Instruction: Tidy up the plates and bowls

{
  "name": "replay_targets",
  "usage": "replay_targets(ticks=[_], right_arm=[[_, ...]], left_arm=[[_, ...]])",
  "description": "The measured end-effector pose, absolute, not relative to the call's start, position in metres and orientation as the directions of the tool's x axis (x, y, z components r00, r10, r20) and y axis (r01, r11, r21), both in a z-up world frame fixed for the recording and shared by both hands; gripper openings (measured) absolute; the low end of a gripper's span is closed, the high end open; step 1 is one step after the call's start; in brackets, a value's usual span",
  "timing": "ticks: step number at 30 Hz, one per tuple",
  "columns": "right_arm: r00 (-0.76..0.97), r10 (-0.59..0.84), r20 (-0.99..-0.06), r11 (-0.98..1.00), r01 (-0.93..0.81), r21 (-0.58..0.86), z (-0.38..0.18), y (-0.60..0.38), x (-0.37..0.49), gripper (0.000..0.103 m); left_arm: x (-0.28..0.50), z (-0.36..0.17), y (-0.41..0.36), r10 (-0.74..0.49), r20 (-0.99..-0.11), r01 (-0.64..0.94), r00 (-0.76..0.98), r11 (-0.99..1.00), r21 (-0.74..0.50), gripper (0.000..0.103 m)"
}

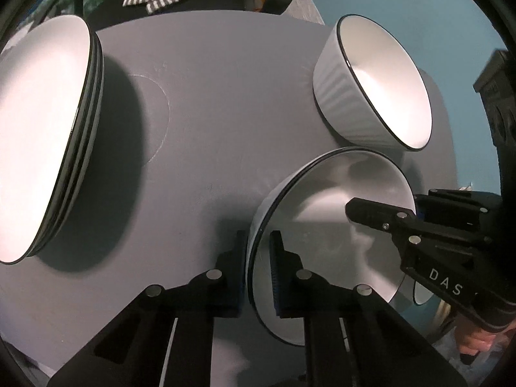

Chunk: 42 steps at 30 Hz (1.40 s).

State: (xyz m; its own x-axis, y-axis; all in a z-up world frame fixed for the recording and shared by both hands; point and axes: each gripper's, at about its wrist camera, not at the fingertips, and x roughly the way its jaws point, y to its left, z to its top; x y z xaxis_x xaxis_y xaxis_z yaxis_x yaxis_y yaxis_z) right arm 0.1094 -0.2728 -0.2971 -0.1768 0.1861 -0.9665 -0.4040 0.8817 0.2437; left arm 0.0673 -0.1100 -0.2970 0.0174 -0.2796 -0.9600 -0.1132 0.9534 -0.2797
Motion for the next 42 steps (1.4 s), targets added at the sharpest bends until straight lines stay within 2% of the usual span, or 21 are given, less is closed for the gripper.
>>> replay_targets(ticks=[15,30,42], right_arm=[[-0.173,0.194,-0.966,0.879,-0.407,0.249,-0.276,-0.275,0.103,0.007],[-0.085,0.193,-0.978,0.901,-0.378,0.211,-0.214,-0.281,0.117,0.007],[-0.021,0.189,-0.982,0.922,-0.341,0.185,-0.202,-0.296,0.170,0.007]], left_arm=[[0.073,-0.288,-0.105,-0.289,-0.957,-0.171,0.022,0.942,-0.289,0.012],[0.116,-0.222,-0.111,-0.292,-0.952,-0.088,0.092,0.950,-0.300,0.012],[0.163,-0.225,-0.132,-0.281,-0.949,-0.039,0.143,0.956,-0.289,0.012]])
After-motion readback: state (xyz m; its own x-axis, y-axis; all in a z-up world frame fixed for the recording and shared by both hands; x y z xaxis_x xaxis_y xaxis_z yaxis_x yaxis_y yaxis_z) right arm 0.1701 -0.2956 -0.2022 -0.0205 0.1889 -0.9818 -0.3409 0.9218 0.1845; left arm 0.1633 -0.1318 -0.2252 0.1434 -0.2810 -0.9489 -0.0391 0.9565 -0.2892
